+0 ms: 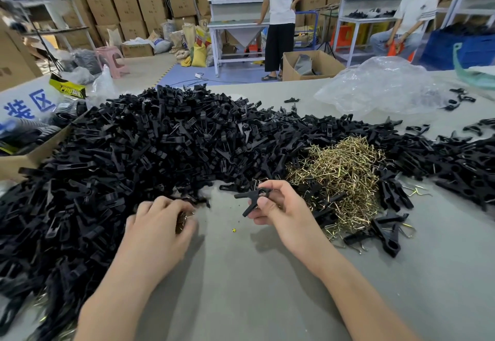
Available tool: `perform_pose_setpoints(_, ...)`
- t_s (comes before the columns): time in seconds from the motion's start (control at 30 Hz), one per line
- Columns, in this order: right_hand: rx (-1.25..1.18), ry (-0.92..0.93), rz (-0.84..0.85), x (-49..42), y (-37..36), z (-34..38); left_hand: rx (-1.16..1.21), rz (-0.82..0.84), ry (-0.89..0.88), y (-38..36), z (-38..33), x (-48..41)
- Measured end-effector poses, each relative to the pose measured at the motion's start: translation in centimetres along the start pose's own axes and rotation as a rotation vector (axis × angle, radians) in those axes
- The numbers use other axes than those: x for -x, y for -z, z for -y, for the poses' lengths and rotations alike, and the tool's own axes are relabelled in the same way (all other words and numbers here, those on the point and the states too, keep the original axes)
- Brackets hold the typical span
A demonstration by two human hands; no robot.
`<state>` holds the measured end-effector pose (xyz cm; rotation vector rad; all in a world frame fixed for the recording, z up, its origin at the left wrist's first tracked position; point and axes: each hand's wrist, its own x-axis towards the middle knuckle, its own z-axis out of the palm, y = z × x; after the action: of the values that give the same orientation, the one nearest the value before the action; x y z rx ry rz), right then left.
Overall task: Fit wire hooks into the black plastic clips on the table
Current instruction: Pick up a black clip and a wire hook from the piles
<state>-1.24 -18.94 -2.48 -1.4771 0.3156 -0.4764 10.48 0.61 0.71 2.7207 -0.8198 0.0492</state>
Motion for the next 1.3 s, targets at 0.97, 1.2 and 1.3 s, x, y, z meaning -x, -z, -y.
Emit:
perform_pose_setpoints(0.97,-0.563,-0.202,0.084,-0.2,-0.6,1.2,1.140,-0.048,0.036,-3.5,-5.9,0.2)
perform_pose_setpoints(1.2,-0.500,-0.217,0.046,-0.4,-0.6,1.4,1.456,0.070,0.156,-3.8,-5.9,-0.2)
perform_pose_setpoints(1.3,-0.554,-0.225,0.034,-0.4,-0.8,1.5,1.526,0.084,0.151,-3.9,-6.3,-0.2)
